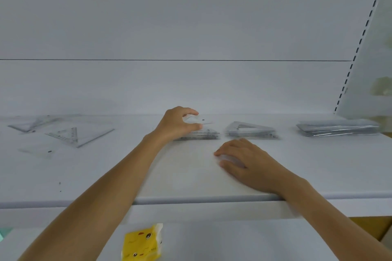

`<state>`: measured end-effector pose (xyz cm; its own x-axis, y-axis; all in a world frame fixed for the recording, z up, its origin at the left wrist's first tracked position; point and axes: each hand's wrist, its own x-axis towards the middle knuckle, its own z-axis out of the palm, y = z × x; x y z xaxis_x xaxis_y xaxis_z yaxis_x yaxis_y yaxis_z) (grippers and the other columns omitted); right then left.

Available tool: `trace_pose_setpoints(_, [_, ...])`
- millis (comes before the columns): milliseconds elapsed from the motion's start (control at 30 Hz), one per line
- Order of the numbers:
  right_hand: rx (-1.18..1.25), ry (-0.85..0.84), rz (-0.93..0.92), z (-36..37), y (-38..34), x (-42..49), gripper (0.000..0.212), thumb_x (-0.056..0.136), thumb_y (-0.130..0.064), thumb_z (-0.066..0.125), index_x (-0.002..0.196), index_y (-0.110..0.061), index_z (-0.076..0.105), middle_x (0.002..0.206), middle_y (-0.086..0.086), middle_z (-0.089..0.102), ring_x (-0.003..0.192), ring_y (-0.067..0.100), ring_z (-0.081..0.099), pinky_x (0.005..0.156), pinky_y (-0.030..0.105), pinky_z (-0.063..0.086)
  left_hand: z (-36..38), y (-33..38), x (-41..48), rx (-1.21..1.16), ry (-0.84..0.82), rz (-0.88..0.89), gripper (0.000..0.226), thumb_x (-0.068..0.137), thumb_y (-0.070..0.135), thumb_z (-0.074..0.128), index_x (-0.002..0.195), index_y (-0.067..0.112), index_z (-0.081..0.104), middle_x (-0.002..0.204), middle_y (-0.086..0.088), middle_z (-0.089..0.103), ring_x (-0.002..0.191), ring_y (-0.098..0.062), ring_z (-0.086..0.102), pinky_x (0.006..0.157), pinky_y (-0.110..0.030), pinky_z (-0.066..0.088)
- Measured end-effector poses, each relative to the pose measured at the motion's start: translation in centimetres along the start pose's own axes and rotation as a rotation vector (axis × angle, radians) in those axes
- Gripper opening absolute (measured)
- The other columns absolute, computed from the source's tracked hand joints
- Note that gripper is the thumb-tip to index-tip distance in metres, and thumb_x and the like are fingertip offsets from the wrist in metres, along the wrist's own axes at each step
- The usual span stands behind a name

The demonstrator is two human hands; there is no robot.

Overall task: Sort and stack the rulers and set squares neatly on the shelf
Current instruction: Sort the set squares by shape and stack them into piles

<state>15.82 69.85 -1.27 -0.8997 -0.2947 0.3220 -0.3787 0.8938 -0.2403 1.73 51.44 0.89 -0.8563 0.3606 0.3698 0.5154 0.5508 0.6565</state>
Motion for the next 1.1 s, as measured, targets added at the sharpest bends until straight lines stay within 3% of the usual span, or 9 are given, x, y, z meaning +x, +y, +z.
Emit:
trace_pose_setpoints(67, [0.004, -0.004, 0.001, 0.0, 0.0, 0.0, 0.03, 0.094, -0.039, 0.042, 0.121, -0.032, 0.054, 0.125, -0.017, 0.052, 0.118, 0.007, 0.04, 0.103, 0.028, 0.032, 0.1, -0.2, 0.1, -0.002, -0.024, 0.012, 0.039, 0.073, 0.038, 0.073, 0.11, 0.032, 0.063, 0.12, 0.01, 0.056, 0.112, -0.005, 0.048, 0.086, -0.02, 0.032])
trace_pose_setpoints(233, [-0.015, 0.006, -0.002, 0.0, 0.1, 0.0, 0.03, 0.094, -0.039, 0.043, 0.121, -0.031, 0.055, 0.124, -0.019, 0.052, 0.116, 0.007, 0.041, 0.101, 0.023, 0.031, 1.6, -0.5, 0.2, 0.262, -0.244, 0.012, 0.045, 0.086, 0.048, 0.055, 0.128, 0.031, 0.05, 0.135, 0.004, 0.05, 0.125, -0.017, 0.044, 0.099, -0.028, 0.035])
trace_pose_setpoints(367, [-0.016, 0.015, -0.003, 0.0, 0.1, 0.0, 0.029, 0.093, -0.039, 0.045, 0.12, -0.032, 0.056, 0.123, -0.02, 0.052, 0.116, 0.006, 0.042, 0.099, 0.017, 0.029, 1.5, -0.8, 0.1, 0.207, -0.222, 0.031, 0.042, 0.086, 0.045, 0.055, 0.126, 0.032, 0.048, 0.131, -0.001, 0.05, 0.121, -0.018, 0.045, 0.091, -0.026, 0.035])
trace_pose_setpoints(467, [-0.016, 0.016, 0.004, -0.1, 0.1, 0.0, 0.028, 0.093, -0.038, 0.047, 0.118, -0.031, 0.057, 0.123, -0.02, 0.053, 0.117, 0.004, 0.042, 0.099, 0.014, 0.027, 1.3, -0.9, -0.3, 0.136, -0.206, 0.047, 0.058, 0.083, 0.043, 0.059, 0.135, 0.039, 0.033, 0.135, -0.006, 0.042, 0.127, -0.02, 0.039, 0.095, -0.028, 0.032])
trace_pose_setpoints(567, [-0.03, 0.005, 0.002, -0.4, 0.0, 0.2, 0.027, 0.092, -0.037, 0.05, 0.116, -0.03, 0.059, 0.12, -0.019, 0.055, 0.116, 0.001, 0.042, 0.098, 0.009, 0.024, 0.6, -0.6, -0.4, 0.056, -0.094, 0.071, 0.066, 0.083, 0.042, 0.058, 0.138, 0.045, 0.02, 0.137, -0.007, 0.036, 0.13, -0.019, 0.032, 0.096, -0.03, 0.03])
trace_pose_setpoints(667, [-0.069, -0.015, -0.011, -0.8, -0.3, 0.6, 0.023, 0.092, -0.034, 0.05, 0.111, -0.028, 0.061, 0.116, -0.019, 0.056, 0.115, 0.001, 0.043, 0.091, -0.001, 0.019, -0.6, -0.2, -0.3, 0.045, -0.011, 0.079, 0.061, 0.086, 0.04, 0.055, 0.138, 0.041, 0.023, 0.137, -0.006, 0.036, 0.13, -0.019, 0.031, 0.094, -0.029, 0.028])
trace_pose_setpoints(933, [-0.066, 0.131, -0.037, 0.9, -7.8, 7.0, 0.024, 0.091, -0.037, 0.053, 0.108, -0.024, 0.062, 0.109, -0.008, 0.063, 0.097, 0.009, 0.055, 0.086, 0.025, 0.043, -9.1, -5.4, -2.7, 0.266, -0.076, 0.033, 0.04, 0.089, 0.04, 0.054, 0.127, 0.025, 0.05, 0.132, -0.003, 0.046, 0.123, -0.018, 0.042, 0.096, -0.026, 0.032])
trace_pose_setpoints(1100, [-0.029, 0.025, -0.045, 4.1, -14.4, 12.8, 0.029, 0.091, -0.04, 0.051, 0.115, -0.024, 0.057, 0.117, -0.006, 0.059, 0.104, 0.012, 0.054, 0.091, 0.029, 0.043, -17.3, -13.3, -7.4, 0.311, -0.041, -0.065, 0.033, 0.09, 0.034, 0.055, 0.122, 0.025, 0.054, 0.13, -0.001, 0.049, 0.123, -0.016, 0.043, 0.09, -0.02, 0.028])
